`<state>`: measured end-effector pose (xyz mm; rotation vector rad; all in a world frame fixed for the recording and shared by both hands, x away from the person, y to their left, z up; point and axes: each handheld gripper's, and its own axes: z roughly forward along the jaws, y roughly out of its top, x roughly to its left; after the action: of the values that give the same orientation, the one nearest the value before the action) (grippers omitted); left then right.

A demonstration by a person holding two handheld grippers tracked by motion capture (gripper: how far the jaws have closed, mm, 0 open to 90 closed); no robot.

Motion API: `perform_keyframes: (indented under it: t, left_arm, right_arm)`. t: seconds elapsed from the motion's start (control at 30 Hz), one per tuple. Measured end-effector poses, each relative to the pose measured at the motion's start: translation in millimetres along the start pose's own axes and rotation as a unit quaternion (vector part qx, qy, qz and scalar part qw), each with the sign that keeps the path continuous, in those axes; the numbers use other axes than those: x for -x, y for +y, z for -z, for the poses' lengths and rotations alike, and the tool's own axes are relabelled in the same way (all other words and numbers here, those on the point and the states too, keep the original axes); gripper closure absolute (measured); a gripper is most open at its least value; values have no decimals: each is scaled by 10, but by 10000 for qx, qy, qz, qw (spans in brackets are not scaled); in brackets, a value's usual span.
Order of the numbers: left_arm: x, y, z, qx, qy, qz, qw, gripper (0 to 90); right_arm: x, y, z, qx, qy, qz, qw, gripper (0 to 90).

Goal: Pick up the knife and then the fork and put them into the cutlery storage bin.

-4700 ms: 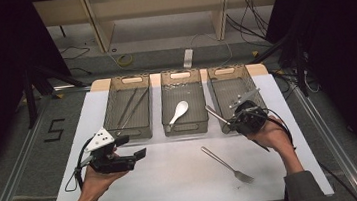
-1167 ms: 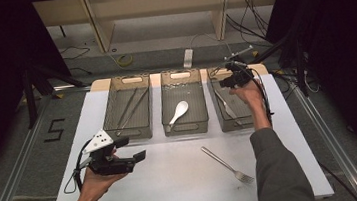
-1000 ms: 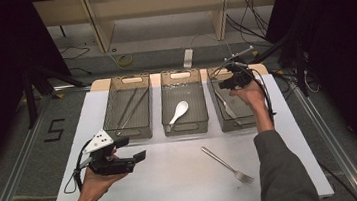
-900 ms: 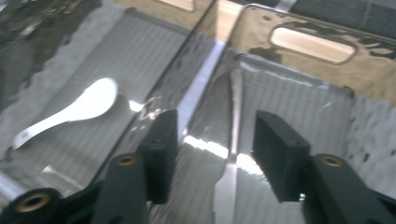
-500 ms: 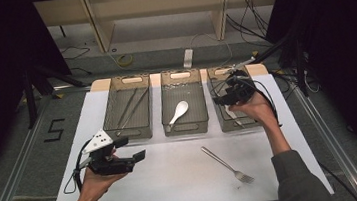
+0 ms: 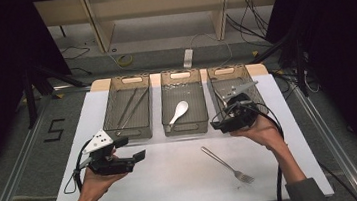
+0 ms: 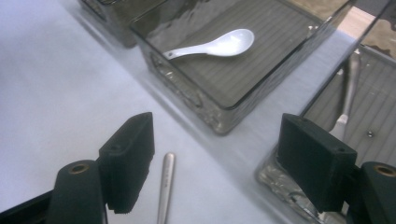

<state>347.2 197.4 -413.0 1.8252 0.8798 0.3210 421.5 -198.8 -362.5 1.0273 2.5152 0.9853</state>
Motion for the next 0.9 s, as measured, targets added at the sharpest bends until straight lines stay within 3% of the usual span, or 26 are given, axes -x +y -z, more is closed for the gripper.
perform_keyframes:
  t: [0.1,0.2,0.47,0.6,0.8,0.9]
  left_arm:
    - [-2,0,-2,-8,4,2,10000,168]
    - [5,0,1,-4,6,-24,10000,168]
    - [8,2,9,2,13,-63,10000,168]
    - [10,0,10,-6,13,-79,10000,168]
    - [17,2,10,21,6,-65,10000,168]
    - [14,1,11,10,0,-63,10000,167]
  right_arm:
    - [-40,-46,-1,26,64,45,10000,284]
    - [-118,-123,-38,-231,113,202,9995,284]
    - [-224,-212,-76,-526,175,390,9977,284]
    - [-254,-300,-123,-926,353,431,9941,291]
    - [-268,-374,-172,-1156,356,439,9917,315]
    - [-277,-437,-208,-1379,301,493,9888,340]
